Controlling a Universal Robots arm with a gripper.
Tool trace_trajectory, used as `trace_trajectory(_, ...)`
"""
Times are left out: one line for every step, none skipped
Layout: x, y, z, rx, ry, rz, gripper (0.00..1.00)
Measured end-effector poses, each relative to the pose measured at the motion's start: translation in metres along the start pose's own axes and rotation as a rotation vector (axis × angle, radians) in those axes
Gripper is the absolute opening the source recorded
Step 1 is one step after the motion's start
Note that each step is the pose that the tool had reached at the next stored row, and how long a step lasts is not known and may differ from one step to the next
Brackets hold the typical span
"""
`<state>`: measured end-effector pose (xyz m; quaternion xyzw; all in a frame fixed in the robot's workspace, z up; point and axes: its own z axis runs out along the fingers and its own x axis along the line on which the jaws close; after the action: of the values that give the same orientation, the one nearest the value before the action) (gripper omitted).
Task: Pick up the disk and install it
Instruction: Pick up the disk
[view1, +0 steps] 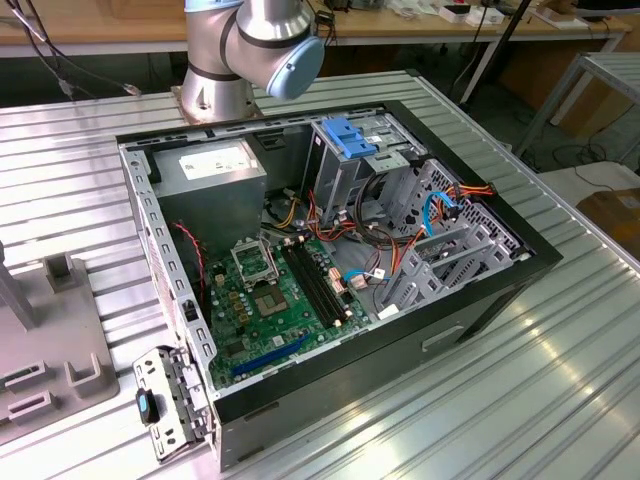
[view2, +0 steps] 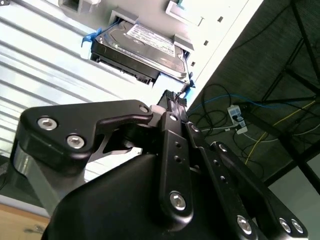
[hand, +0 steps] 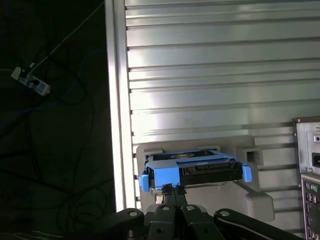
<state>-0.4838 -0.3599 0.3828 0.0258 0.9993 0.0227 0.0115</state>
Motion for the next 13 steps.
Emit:
trace_trajectory(0.0001,0.0000,0.0002,-0.0009,0.0017,-0.041,0.11)
trace_trajectory(0.0001,-0.0001,0.0005,-0.0018,0.0033,-0.078,0.11)
trace_trajectory(0.0001,0.0000,0.0007,-0.0024,0.0046,-0.104,0.11)
trace_trajectory(0.0001,-0.0001,0.0008,-0.0027,0.0054,-0.122,0.11)
trace_trajectory(0.0001,-0.0001,0.0010,-0.0033,0.0064,-0.145,0.11)
trace_trajectory(0.0001,-0.0001,0.0011,-0.0037,0.0074,-0.167,0.11)
trace_trajectory(0.0001,-0.0001,0.0013,-0.0043,0.0087,-0.196,0.11)
trace_trajectory(0.0001,-0.0001,0.0017,-0.0055,0.0110,-0.247,0.11)
trace_trajectory(0.0001,-0.0001,0.0020,-0.0060,0.0123,-0.275,0.11)
trace_trajectory(0.0001,-0.0001,0.0023,-0.0065,0.0134,-0.299,0.11)
trace_trajectory(0.0001,-0.0001,0.0026,-0.0069,0.0143,-0.318,0.11)
trace_trajectory(0.0001,-0.0002,0.0028,-0.0073,0.0149,-0.336,0.11)
trace_trajectory(0.0001,-0.0002,0.0029,-0.0077,0.0156,-0.357,0.11)
